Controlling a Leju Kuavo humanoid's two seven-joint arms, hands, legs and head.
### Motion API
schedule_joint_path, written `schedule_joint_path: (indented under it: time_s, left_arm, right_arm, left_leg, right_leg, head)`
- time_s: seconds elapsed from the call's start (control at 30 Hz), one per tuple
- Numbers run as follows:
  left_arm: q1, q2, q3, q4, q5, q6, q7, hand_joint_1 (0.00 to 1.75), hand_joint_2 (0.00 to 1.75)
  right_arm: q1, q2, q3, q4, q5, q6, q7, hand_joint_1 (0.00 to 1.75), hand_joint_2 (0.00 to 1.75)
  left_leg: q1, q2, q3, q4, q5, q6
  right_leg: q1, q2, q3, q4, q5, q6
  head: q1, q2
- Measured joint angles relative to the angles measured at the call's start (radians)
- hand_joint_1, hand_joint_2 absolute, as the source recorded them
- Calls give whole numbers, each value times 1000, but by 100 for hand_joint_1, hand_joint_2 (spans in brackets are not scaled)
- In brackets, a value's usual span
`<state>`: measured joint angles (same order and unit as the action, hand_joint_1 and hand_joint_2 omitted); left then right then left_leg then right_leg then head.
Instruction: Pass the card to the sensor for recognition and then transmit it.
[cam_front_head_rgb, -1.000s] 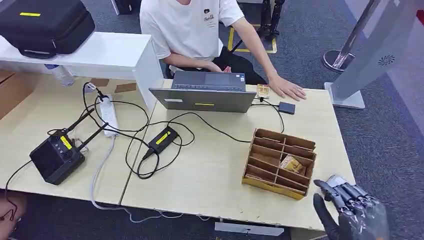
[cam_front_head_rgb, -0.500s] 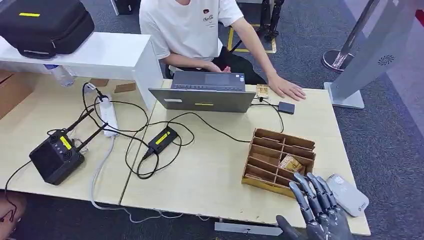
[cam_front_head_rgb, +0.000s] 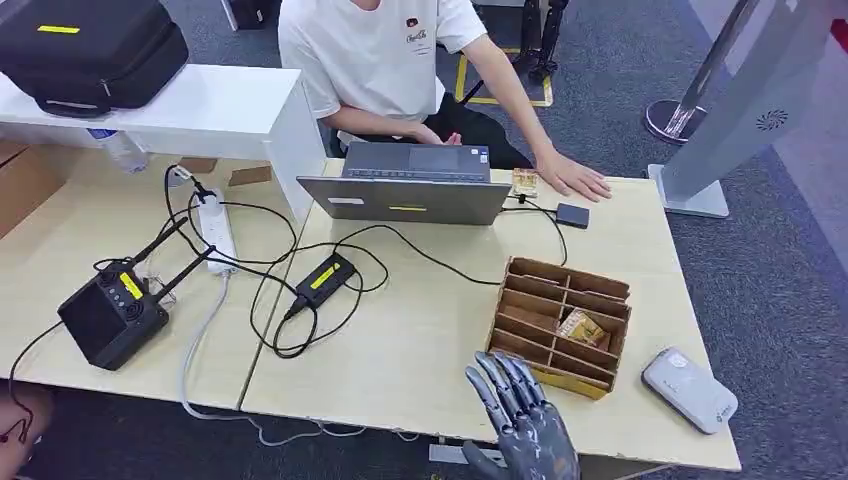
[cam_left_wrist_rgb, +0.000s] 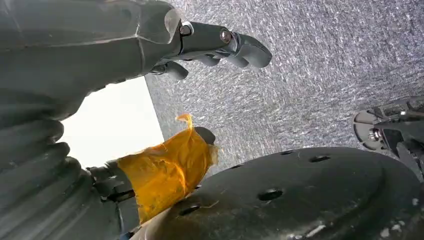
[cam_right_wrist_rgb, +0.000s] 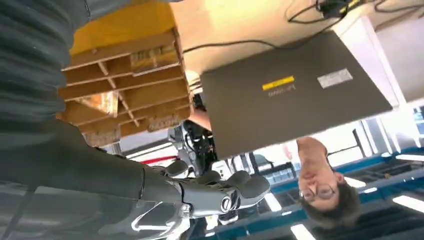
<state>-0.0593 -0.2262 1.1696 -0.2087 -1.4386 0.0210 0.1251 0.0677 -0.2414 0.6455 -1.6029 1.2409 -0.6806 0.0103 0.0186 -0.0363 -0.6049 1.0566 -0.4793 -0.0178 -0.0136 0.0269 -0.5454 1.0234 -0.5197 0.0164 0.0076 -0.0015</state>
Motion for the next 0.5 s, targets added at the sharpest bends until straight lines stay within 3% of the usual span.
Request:
schedule_joint_path:
  time_s: [0.2, 0.5]
  left_arm:
    - [0, 3, -2, 0, -11, -3, 0, 0, 175]
    - [0, 5, -5, 0, -16, -6, 0, 0, 175]
  right_arm:
    - [-56, 47, 3, 97, -5, 4, 9, 0, 175]
    - [-86, 72, 2, 151, -8, 0, 21, 0, 175]
  left_leg:
    - [0, 0, 0, 0, 0, 0]
    - [0, 0, 0, 0, 0, 0]
  right_leg:
    - [0, 0, 0, 0, 0, 0]
    - [0, 0, 0, 0, 0, 0]
  head:
    - [0, 0]
    - [0, 0]
